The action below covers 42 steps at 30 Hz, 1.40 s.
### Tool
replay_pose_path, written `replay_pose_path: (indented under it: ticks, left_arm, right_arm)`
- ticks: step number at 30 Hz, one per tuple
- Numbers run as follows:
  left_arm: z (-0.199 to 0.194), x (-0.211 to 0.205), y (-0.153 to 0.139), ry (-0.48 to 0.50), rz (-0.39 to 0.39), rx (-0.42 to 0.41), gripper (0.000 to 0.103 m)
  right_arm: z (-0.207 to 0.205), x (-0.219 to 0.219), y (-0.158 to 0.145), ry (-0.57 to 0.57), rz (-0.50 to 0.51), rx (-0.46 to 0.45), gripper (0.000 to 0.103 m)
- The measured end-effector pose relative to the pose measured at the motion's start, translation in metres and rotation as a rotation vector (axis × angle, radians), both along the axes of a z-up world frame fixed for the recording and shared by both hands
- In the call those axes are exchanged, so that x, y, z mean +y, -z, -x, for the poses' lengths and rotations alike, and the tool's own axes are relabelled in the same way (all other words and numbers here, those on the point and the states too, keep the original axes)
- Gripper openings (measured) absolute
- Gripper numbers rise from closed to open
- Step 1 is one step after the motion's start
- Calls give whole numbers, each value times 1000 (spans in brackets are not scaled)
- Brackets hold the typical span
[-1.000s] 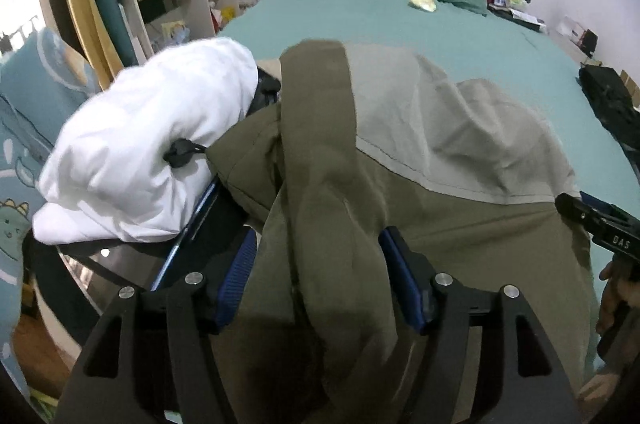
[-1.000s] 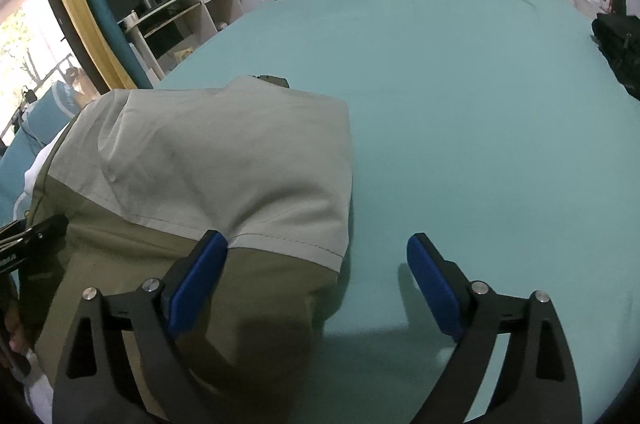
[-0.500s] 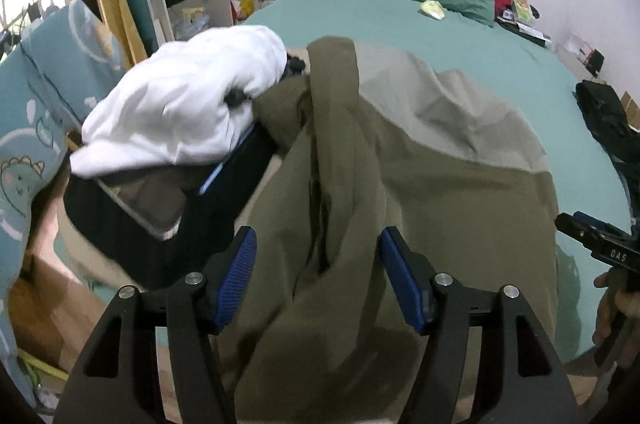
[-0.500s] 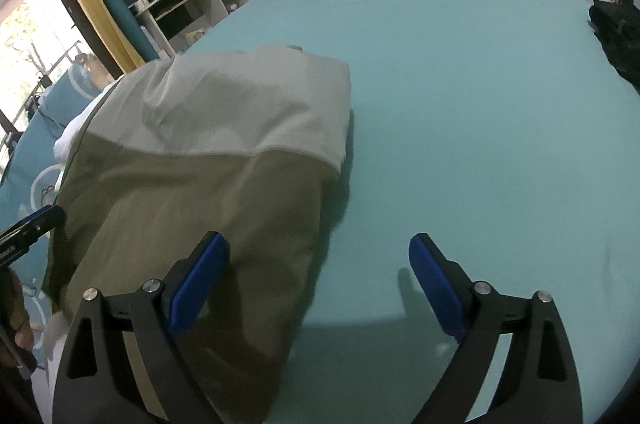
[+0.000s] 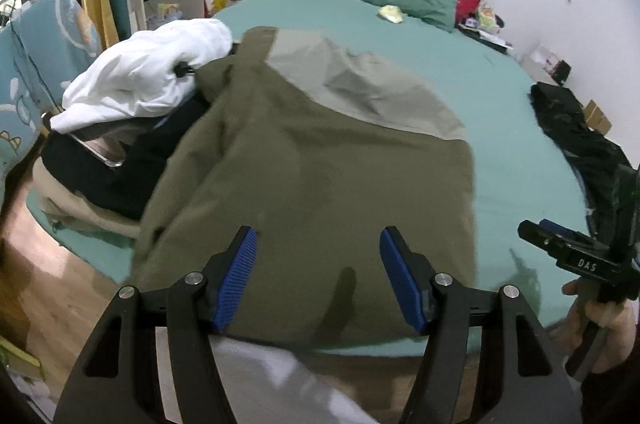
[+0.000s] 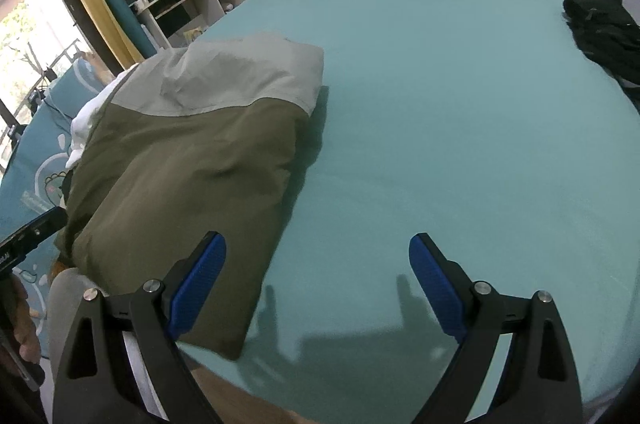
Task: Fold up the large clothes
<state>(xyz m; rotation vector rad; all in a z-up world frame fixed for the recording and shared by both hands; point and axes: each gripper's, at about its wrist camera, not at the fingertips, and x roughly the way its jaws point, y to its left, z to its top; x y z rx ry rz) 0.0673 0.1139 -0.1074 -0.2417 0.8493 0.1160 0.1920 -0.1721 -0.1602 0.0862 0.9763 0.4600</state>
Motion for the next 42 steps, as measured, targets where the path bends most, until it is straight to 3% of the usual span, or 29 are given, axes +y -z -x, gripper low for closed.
replay_pose_path:
  ticks: [10,14,21,30,35,37,42]
  left_arm:
    - [15,-65,-36,62,-19,-66,69]
    - [24,-93,-61,81,-73,-128,69]
    - [37,-136,-95,133,-115,-212,69]
    - [59,-165,-150,147,-133,-395,69]
    - [74,-168,-176,111,-144,-496,76]
    - [78,-169,-183,93,-163,-509,82]
    - [85,-166,-188,87,-158,-542,82]
  right_arm:
    - [34,-45,-40,56,-16,-64,92]
    - [46,-69,-66,63,-55,-120,92]
    - [60,-103,-101,124,-34,-200,92]
    - [81,-130,-161,174,-49,-344,92]
    - [97,-129,-191,157,-62,-425,92]
    - [105,-124,-202,148,-57,-462,92]
    - [116,-111,-212,109,-40,-518,93]
